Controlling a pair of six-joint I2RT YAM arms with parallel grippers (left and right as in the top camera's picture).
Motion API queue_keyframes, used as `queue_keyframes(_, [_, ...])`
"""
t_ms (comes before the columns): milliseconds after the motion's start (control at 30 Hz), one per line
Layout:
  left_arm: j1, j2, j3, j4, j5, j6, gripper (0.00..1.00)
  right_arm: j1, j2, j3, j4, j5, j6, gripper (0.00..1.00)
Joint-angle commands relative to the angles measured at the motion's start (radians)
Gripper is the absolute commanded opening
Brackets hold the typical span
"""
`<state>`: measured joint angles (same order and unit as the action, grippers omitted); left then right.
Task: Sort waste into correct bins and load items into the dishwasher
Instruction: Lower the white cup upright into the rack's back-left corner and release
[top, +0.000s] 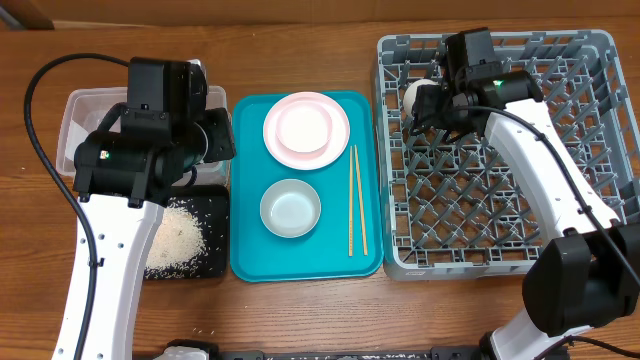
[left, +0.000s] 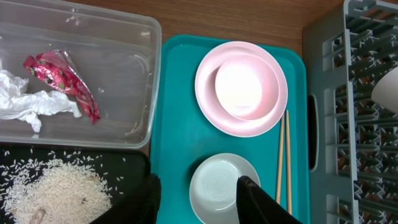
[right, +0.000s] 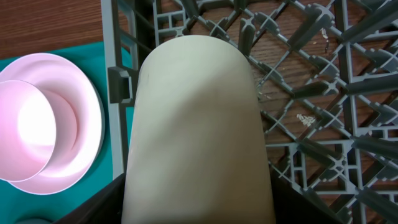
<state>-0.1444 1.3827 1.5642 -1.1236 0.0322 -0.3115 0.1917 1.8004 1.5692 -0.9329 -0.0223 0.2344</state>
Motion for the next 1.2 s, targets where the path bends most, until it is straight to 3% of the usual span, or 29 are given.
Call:
queue_keyframes(0, [-0.003,0.003,0.008,-0.007,-0.013,-0.01,0.42,0.006,-0.001,0.003,0.013,-0.003,-0.006,0.52])
queue_keyframes(1167, [-0.003,0.003,0.008,-0.01,-0.013,-0.01,0.43,0.006,0.048,0.002,-0.005,-0.06,-0.006,0.52])
